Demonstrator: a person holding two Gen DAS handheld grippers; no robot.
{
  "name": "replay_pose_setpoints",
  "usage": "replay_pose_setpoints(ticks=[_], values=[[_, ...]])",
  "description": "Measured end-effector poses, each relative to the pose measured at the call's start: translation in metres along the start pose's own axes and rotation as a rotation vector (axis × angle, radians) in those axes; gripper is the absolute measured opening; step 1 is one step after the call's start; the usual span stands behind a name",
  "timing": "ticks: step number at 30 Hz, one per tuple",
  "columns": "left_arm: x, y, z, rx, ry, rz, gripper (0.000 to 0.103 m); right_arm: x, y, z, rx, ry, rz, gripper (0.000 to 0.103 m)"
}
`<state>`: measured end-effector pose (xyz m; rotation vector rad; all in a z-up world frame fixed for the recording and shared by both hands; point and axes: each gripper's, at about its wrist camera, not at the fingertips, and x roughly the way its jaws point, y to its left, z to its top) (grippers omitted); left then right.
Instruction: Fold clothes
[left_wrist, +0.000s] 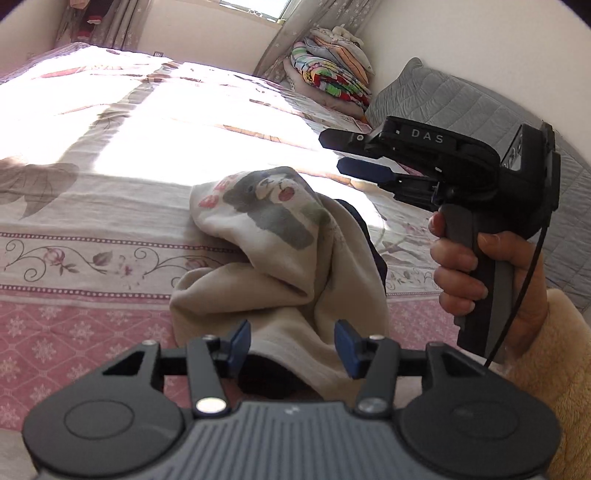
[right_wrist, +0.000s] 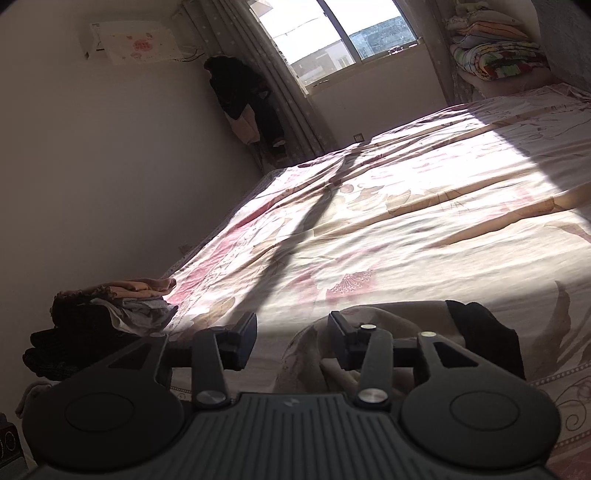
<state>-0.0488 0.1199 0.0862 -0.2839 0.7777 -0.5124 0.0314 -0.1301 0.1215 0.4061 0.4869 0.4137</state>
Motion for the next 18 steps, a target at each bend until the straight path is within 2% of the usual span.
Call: replay_pose_setpoints(ticks=[1, 2, 4, 11, 15, 18], values=[[-0.001, 0.001, 0.002, -0.007, -0.009, 0.003, 0.063, -0.003, -0.001, 0.001, -0.011, -0.015, -0.010, 0.058], [-0.001, 0.003, 0.005, -0.015, -0.022, 0.013, 0.068, -0.006, -0.002, 0.003, -0.022, -0.023, -0.022, 0.058], [0.001, 0.008, 0.010, -0.030, -0.047, 0.039, 0.071, -0.010, -0.008, 0.006, -0.032, -0.027, -0.055, 0.059], [0.021, 0.019, 0.024, -0.073, -0.061, 0.125, 0.072, -0.022, -0.052, 0.013, 0.010, -0.022, -0.230, 0.059], [0.036, 0.024, 0.033, -0.096, -0.055, 0.154, 0.073, -0.019, -0.076, 0.009, 0.056, 0.030, -0.308, 0.060], [0.049, 0.026, 0.038, -0.119, -0.044, 0.167, 0.073, -0.006, -0.089, -0.001, 0.117, 0.116, -0.309, 0.060]])
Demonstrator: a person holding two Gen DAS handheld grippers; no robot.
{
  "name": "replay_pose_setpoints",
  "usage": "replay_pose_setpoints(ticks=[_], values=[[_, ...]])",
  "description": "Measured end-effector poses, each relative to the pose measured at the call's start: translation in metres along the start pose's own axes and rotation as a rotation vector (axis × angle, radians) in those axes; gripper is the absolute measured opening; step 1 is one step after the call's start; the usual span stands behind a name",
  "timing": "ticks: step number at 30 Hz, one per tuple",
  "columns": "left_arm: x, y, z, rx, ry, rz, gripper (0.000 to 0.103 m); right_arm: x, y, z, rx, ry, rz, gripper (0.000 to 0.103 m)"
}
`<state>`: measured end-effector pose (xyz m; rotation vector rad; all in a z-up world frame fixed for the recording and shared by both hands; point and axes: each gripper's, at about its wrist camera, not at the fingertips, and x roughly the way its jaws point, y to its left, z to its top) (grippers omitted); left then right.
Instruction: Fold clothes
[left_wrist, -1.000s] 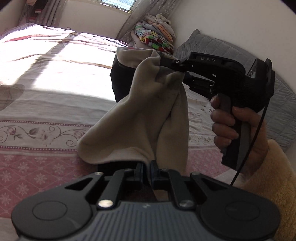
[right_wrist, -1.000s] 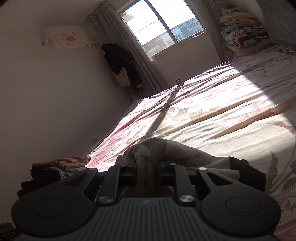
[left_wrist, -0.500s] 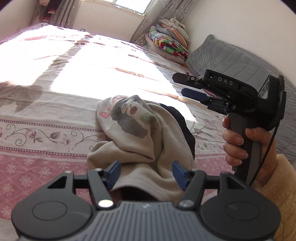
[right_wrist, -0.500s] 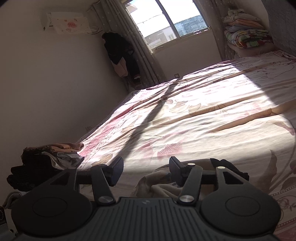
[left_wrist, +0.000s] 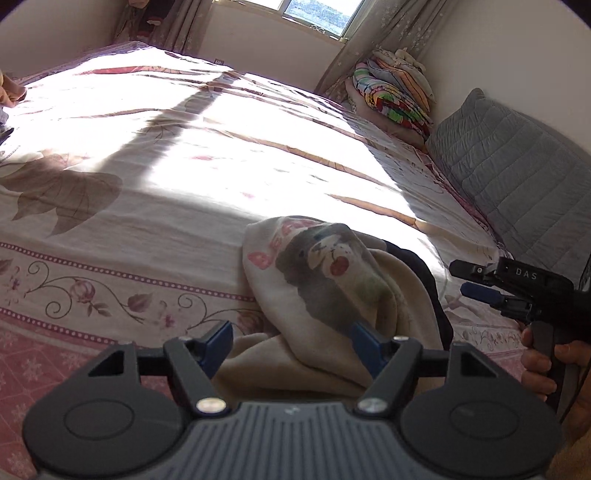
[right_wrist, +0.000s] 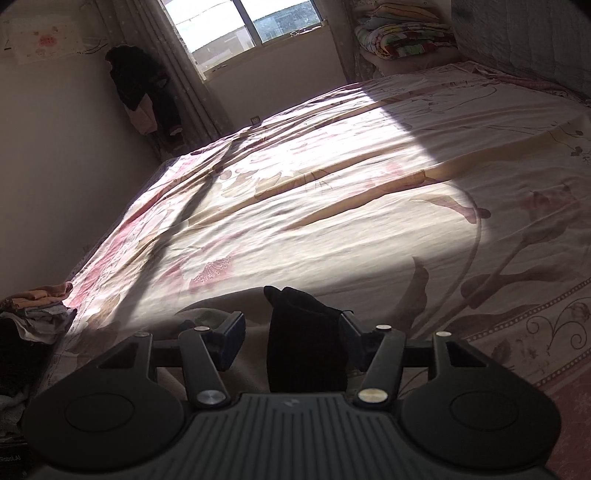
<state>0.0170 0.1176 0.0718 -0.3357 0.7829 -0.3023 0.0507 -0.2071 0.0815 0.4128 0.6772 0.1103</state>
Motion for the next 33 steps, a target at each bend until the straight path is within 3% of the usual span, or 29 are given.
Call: replay_pose_setpoints(ticks=[6, 8, 13, 19, 26, 29, 33], values=[[0.029, 0.001, 0.005, -0.047, 0.034, 0.048, 0.073, 0.027, 0.008, -0.022, -0.038, 0.144, -0.010, 0.056], [0.033, 0.000, 0.005, -0.046, 0.040, 0.060, 0.073, 0.027, 0.006, -0.025, -0.053, 0.162, -0.040, 0.012], [0.036, 0.002, 0.007, -0.043, 0.038, 0.083, 0.073, 0.015, -0.012, -0.015, 0.002, 0.144, -0.091, 0.011], [0.037, 0.006, 0.009, -0.061, 0.041, 0.087, 0.073, -0.017, -0.039, 0.009, 0.058, 0.044, -0.137, 0.010], [0.042, 0.003, 0.007, -0.055, 0.058, 0.082, 0.073, -0.030, -0.072, 0.023, 0.051, -0.035, -0.279, 0.009], [0.047, 0.002, 0.006, -0.062, 0.075, 0.066, 0.072, -0.027, -0.085, 0.022, 0.059, -0.030, -0.338, 0.010], [0.058, -0.003, 0.005, -0.079, 0.099, 0.027, 0.072, -0.022, -0.090, 0.018, 0.066, 0.009, -0.323, 0.015]])
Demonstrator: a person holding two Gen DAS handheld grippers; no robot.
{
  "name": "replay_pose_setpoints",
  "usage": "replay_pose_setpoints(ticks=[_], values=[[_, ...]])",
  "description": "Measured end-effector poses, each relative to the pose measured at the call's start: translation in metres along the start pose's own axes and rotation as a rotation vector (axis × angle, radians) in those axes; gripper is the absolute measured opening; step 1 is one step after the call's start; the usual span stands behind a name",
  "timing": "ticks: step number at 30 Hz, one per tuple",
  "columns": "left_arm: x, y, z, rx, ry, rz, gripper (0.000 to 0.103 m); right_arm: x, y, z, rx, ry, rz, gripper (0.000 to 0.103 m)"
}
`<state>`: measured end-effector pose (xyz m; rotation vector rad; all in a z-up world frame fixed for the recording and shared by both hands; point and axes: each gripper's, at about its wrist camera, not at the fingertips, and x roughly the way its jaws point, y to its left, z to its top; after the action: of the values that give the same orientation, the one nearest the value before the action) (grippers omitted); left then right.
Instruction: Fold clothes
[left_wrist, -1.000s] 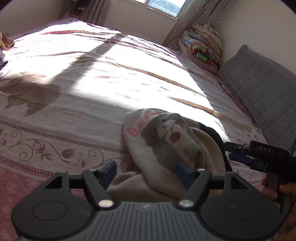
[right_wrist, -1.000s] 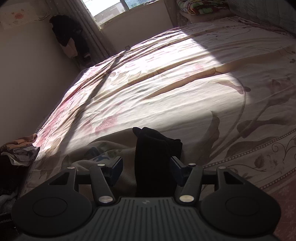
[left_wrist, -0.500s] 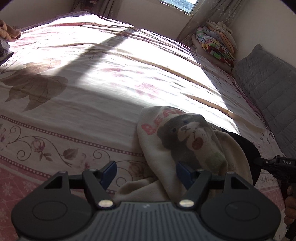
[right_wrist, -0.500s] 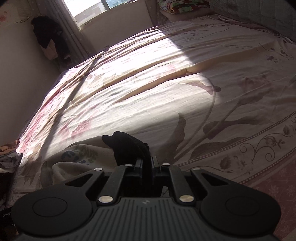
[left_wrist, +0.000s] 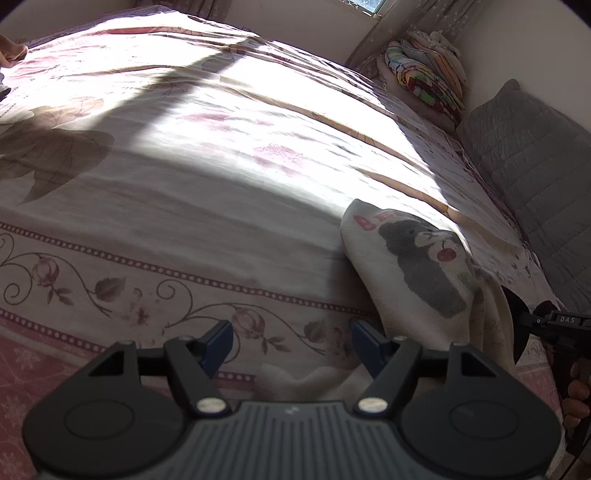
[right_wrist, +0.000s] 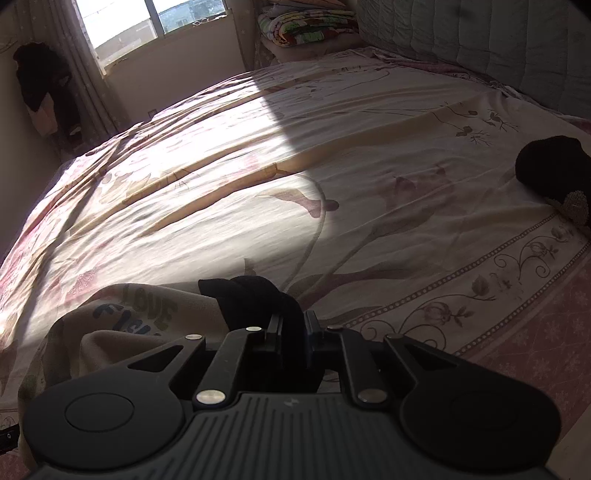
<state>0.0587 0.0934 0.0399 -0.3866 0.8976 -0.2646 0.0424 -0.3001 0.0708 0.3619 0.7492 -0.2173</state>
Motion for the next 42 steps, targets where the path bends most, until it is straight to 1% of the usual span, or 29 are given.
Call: replay_pose_setpoints(ticks=[1, 3, 4, 5, 9, 12, 13, 14, 16, 17, 19, 21, 23, 26, 29, 33, 35, 36, 37, 38, 40, 42], values=[[0.002, -0.001, 0.000, -0.011, 0.004, -0.020, 0.072, -0.001, 0.001, -0.001, -0.005, -0.002, 0.001, 0.015], [0.007, -0.005, 0.002, -0.038, 0.004, -0.056, 0.072, -0.004, 0.004, -0.001, -0.015, -0.014, -0.003, 0.028], [0.009, -0.006, 0.002, -0.052, 0.004, -0.074, 0.072, -0.006, 0.004, -0.001, -0.013, -0.020, 0.000, 0.038], [0.011, -0.008, 0.003, -0.064, -0.001, -0.088, 0.072, -0.007, 0.005, -0.002, -0.010, -0.026, 0.004, 0.043], [0.016, -0.024, 0.005, -0.089, -0.056, -0.147, 0.071, -0.012, 0.009, -0.003, 0.007, -0.020, 0.057, 0.044], [0.018, -0.047, 0.005, -0.040, -0.100, -0.199, 0.069, -0.014, 0.016, -0.005, 0.014, -0.005, 0.115, 0.046], [0.019, -0.053, 0.004, -0.024, -0.104, -0.215, 0.069, -0.015, 0.020, -0.006, 0.011, -0.001, 0.138, 0.046], [0.022, -0.062, 0.001, -0.004, -0.100, -0.246, 0.069, -0.016, 0.023, -0.007, 0.007, 0.000, 0.161, 0.046], [0.030, -0.078, -0.004, 0.021, -0.065, -0.303, 0.069, -0.018, 0.032, -0.008, -0.004, 0.004, 0.220, 0.046], [0.036, -0.086, -0.009, 0.038, -0.042, -0.313, 0.069, -0.020, 0.035, -0.009, -0.009, 0.004, 0.243, 0.047], [0.045, -0.099, -0.018, 0.099, -0.015, -0.294, 0.069, -0.023, 0.043, -0.010, -0.031, 0.001, 0.295, 0.048], [0.050, -0.109, -0.027, 0.172, -0.030, -0.265, 0.070, -0.026, 0.051, -0.011, -0.057, -0.003, 0.340, 0.049], [0.051, -0.112, -0.031, 0.206, -0.045, -0.258, 0.071, -0.027, 0.059, -0.013, -0.077, -0.003, 0.368, 0.050], [0.048, -0.106, -0.032, 0.188, -0.050, -0.288, 0.071, -0.024, 0.072, -0.016, -0.095, 0.018, 0.423, 0.051], [0.045, -0.098, -0.034, 0.172, -0.049, -0.325, 0.071, -0.019, 0.087, -0.019, -0.118, 0.039, 0.461, 0.051], [0.035, -0.091, -0.038, 0.204, -0.032, -0.369, 0.071, -0.011, 0.107, -0.026, -0.142, 0.078, 0.502, 0.051], [0.031, -0.089, -0.038, 0.222, -0.024, -0.377, 0.071, -0.006, 0.118, -0.032, -0.173, 0.107, 0.514, 0.050], [0.031, -0.089, -0.037, 0.225, -0.018, -0.380, 0.071, -0.004, 0.122, -0.035, -0.202, 0.106, 0.498, 0.050], [0.030, -0.087, -0.035, 0.222, -0.011, -0.384, 0.071, -0.002, 0.126, -0.038, -0.231, 0.105, 0.481, 0.036], [0.028, -0.084, -0.033, 0.215, -0.004, -0.388, 0.071, -0.001, 0.131, -0.042, -0.260, 0.104, 0.464, 0.012], [0.024, -0.075, -0.028, 0.181, 0.005, -0.401, 0.071, -0.005, 0.131, -0.044, -0.288, 0.073, 0.435, 0.012], [0.016, -0.068, -0.022, 0.153, -0.005, -0.424, 0.071, -0.014, 0.121, -0.037, -0.256, 0.046, 0.441, 0.009]])
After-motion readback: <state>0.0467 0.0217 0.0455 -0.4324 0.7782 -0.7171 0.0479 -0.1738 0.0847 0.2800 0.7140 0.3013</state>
